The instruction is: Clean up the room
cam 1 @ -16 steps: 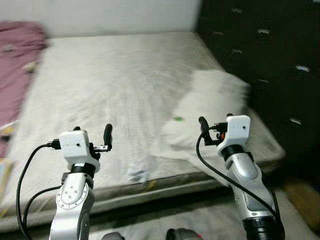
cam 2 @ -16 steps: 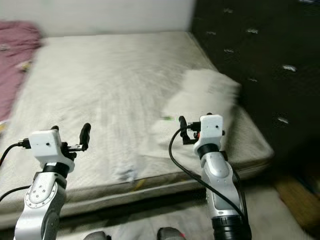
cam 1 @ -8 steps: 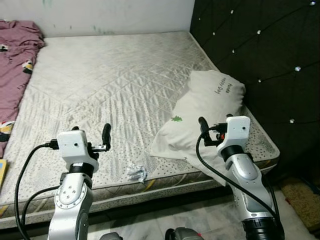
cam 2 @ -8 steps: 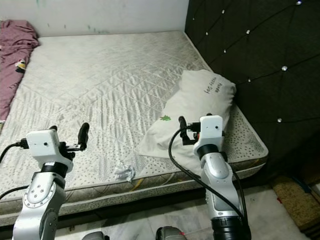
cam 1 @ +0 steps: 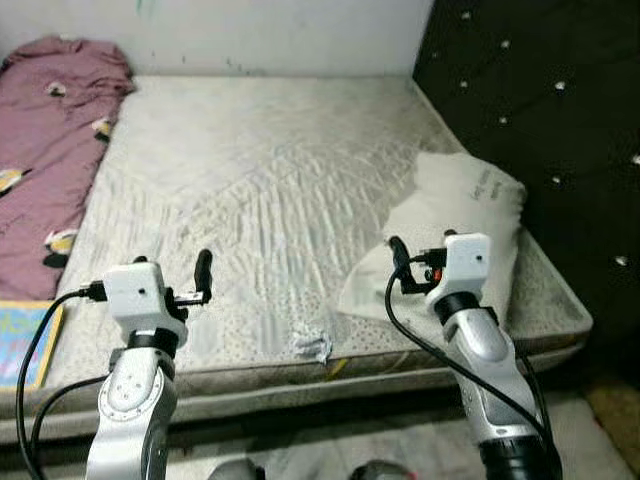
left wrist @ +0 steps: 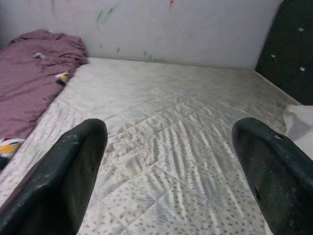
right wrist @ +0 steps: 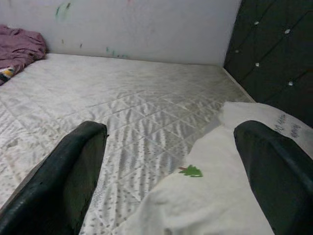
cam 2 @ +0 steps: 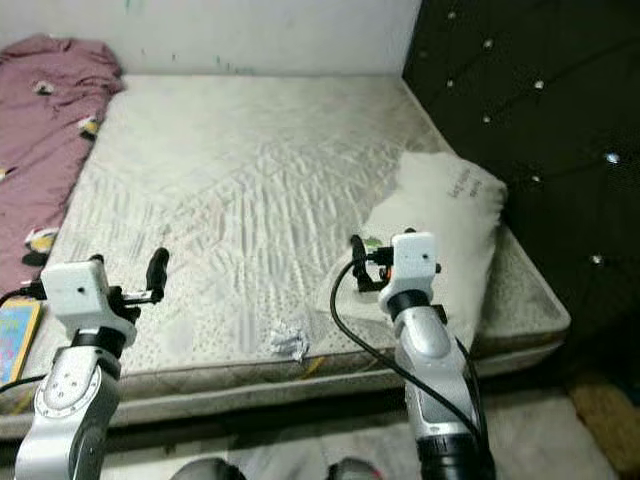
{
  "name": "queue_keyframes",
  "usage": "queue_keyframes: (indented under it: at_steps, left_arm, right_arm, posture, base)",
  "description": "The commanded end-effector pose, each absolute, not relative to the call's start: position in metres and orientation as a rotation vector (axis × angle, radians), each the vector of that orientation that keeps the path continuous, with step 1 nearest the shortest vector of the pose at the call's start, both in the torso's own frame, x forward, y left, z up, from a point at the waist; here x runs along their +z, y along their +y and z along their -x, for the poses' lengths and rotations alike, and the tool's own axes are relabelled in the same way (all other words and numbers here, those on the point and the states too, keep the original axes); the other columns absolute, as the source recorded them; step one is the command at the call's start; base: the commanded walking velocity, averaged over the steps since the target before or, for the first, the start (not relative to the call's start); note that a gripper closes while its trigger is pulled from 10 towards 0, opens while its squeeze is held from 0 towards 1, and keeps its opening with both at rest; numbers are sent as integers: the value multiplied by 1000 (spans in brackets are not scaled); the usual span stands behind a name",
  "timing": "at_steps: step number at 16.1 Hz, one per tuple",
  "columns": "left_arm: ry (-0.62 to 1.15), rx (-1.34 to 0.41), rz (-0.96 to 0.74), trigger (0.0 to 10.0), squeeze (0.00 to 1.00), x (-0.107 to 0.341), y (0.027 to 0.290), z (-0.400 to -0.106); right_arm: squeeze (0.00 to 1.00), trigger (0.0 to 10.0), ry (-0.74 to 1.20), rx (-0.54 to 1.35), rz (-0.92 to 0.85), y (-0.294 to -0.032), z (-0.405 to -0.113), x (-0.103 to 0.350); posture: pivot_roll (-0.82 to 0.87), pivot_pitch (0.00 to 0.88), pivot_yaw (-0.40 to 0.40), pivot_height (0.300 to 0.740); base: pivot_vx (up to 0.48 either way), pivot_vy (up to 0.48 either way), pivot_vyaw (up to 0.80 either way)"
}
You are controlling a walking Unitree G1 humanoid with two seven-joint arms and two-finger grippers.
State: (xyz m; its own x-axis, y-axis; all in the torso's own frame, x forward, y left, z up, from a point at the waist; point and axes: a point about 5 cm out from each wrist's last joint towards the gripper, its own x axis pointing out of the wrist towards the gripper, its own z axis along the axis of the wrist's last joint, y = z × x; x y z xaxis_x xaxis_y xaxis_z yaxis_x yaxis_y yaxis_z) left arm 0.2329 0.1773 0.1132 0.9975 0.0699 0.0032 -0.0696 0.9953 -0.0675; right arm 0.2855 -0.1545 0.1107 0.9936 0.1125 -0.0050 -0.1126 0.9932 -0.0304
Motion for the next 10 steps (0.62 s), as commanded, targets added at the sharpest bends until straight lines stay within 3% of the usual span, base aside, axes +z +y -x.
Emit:
queue_keyframes:
  at_steps: [1, 10]
  left_arm:
    - [-18, 50, 66, 10000, 0, 116, 172, -234]
    - [-31, 26, 71, 10000, 0, 117, 169, -233]
  right_arm:
    - [0, 10000, 0, 85, 39, -163, -286, 113]
    - [0, 10000, 16, 77, 14, -163, -286, 111]
  posture:
    - [60, 38, -33, 740]
    - [58, 41, -36, 740]
  base:
    - [0, 435, 0]
    - [0, 0, 0]
